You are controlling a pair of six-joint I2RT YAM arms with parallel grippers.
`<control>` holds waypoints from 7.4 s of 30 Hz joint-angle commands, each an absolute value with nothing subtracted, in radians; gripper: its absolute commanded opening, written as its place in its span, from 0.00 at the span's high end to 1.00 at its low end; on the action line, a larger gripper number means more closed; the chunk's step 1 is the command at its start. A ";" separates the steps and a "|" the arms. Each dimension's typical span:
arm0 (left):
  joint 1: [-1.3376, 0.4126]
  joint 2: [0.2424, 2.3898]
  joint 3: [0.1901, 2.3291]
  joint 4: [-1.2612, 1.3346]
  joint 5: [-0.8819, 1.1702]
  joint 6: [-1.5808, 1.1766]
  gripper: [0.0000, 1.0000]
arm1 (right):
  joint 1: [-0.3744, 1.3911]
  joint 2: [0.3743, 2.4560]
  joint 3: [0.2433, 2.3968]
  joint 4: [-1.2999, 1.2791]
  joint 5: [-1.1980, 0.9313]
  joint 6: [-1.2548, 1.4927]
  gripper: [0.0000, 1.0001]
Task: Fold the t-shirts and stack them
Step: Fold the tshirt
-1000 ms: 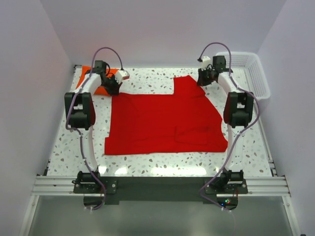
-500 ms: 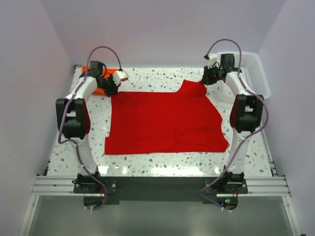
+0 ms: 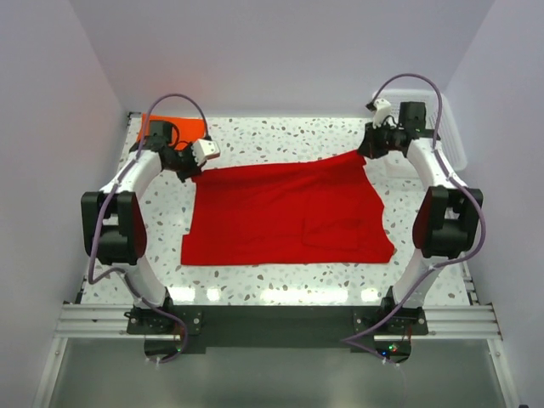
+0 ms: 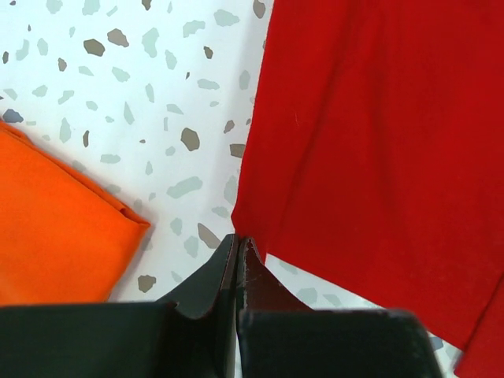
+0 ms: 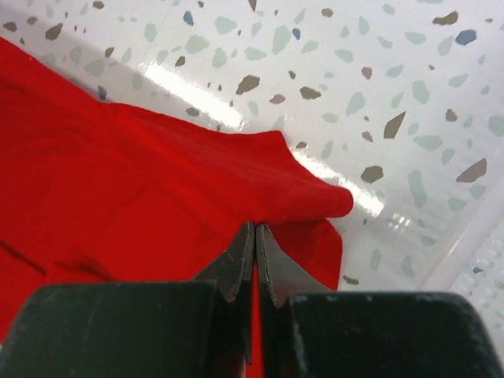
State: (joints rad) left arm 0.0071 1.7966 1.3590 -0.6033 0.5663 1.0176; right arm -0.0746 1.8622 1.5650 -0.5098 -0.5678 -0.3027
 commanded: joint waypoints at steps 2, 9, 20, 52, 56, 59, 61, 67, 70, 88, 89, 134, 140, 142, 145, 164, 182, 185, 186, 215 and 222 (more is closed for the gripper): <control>0.021 1.703 1.306 -0.566 0.592 1.086 1.00 | -0.077 1.752 1.496 -0.514 -0.598 -0.354 1.00; 0.025 1.614 1.195 -0.595 0.583 1.184 1.00 | -0.077 1.629 1.376 -0.546 -0.595 -0.380 1.00; 0.031 1.546 1.089 -0.666 0.572 1.327 1.00 | -0.077 1.482 1.197 -0.584 -0.581 -0.408 1.00; 0.044 1.588 1.143 -0.755 0.580 1.247 1.00 | -0.077 1.513 1.238 -0.612 -0.566 -0.431 1.00; 0.052 1.556 1.154 -0.805 0.595 1.264 1.00 | -0.081 1.482 1.230 -0.663 -0.572 -0.472 1.00; 0.060 1.536 1.146 -0.828 0.595 1.281 1.00 | -0.083 1.442 1.203 -0.701 -0.577 -0.489 1.00; 0.064 1.528 1.134 -0.834 0.591 1.287 1.00 | -0.083 1.410 1.180 -0.707 -0.578 -0.491 1.00; 0.067 1.511 1.083 -0.841 0.607 1.301 1.00 | -0.081 1.355 1.105 -0.721 -0.569 -0.499 1.00; 0.067 1.522 1.048 -0.818 0.601 1.289 1.00 | -0.083 1.356 1.056 -0.689 -0.554 -0.506 1.00; 0.009 1.594 0.905 -0.721 0.525 1.261 0.90 | -0.071 1.442 0.934 -0.702 -0.558 -0.629 1.00; 0.009 1.595 0.911 -0.751 0.525 1.270 0.86 | -0.068 1.448 0.936 -0.734 -0.563 -0.646 1.00; -0.346 1.807 1.419 -0.476 0.726 0.563 0.62 | -0.081 1.459 1.092 -0.935 -0.727 -0.524 0.61; -0.532 2.054 1.646 -0.241 0.721 0.223 0.61 | -0.152 1.391 1.045 -0.723 -0.566 -0.220 0.53; -0.558 2.145 1.735 -0.198 0.747 0.157 0.57 | -0.161 1.417 1.043 -0.709 -0.557 -0.177 0.53; -0.598 2.222 1.791 -0.097 0.742 0.020 0.57 | -0.172 1.452 1.035 -0.681 -0.552 -0.092 0.53; -0.745 2.388 1.850 0.057 0.729 -0.141 0.63 | -0.209 1.545 1.039 -0.627 -0.505 0.071 0.54; -0.749 2.470 1.887 0.072 0.680 -0.178 0.62 | -0.209 1.551 1.037 -0.635 -0.511 0.043 0.53; -0.752 2.471 1.896 0.078 0.689 -0.187 0.67 | -0.209 1.551 1.037 -0.638 -0.512 0.038 0.53; -0.750 2.473 1.898 0.078 0.692 -0.187 0.68 | -0.207 1.551 1.037 -0.638 -0.514 0.037 0.53; -0.741 2.480 1.908 0.031 0.646 -0.213 0.71 | -0.209 1.548 1.037 -0.630 -0.517 0.034 0.52; -0.749 2.484 1.884 0.052 0.709 -0.241 0.73 | -0.209 1.555 1.043 -0.635 -0.512 0.026 0.52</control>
